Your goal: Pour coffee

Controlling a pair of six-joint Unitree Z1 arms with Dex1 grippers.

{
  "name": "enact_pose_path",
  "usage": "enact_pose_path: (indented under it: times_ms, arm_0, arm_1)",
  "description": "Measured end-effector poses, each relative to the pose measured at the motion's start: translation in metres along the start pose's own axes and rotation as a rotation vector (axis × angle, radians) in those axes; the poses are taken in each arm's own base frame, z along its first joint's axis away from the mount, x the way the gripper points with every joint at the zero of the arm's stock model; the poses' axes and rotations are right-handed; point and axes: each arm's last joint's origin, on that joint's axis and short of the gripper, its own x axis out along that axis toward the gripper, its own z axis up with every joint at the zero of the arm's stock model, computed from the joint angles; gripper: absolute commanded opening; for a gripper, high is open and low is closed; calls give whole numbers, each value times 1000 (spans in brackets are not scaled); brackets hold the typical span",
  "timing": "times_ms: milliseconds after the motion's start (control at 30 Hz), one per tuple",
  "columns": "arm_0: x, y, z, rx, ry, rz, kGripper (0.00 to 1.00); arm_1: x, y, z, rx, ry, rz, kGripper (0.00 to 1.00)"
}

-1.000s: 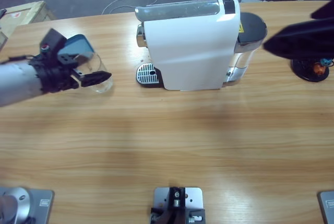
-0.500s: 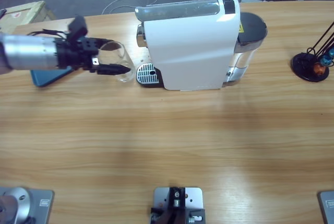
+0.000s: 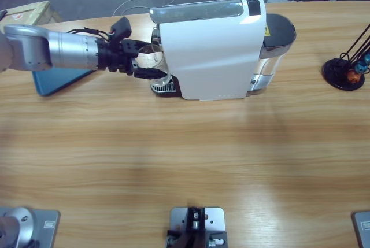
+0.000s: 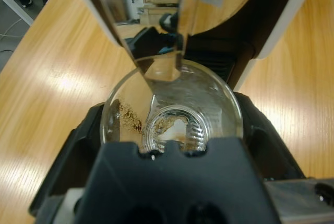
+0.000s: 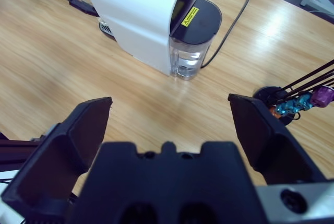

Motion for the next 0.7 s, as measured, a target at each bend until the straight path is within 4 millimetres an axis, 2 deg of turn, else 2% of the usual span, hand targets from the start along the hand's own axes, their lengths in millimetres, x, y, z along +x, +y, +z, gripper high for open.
enact_pose_path:
  times_ms: [300, 333, 367, 400, 433, 500, 700]
  arm_0:
    - [9, -7, 4, 4, 38, -10, 2]
    - [9, -7, 4, 3, 42, -10, 287]
    - [9, -7, 4, 2, 45, -11, 701]
    - [9, -7, 4, 0, 48, -12, 908]
    - [10, -7, 4, -2, 50, -14, 954]
    - [10, -7, 5, -4, 57, -11, 982]
    - [10, -7, 4, -7, 63, -10, 982]
  arm_1:
    - [1, 0, -1, 0, -4, -7, 1000]
    - [1, 0, -1, 0, -5, -9, 1000]
    - [1, 0, -1, 0, -5, -11, 1000]
    - [1, 0, 0, 1, -6, -12, 1000]
    - [1, 0, 0, 1, -7, -12, 1000]
    - [1, 0, 0, 1, -7, -12, 1000]
    - [2, 0, -1, 0, -5, -12, 1000]
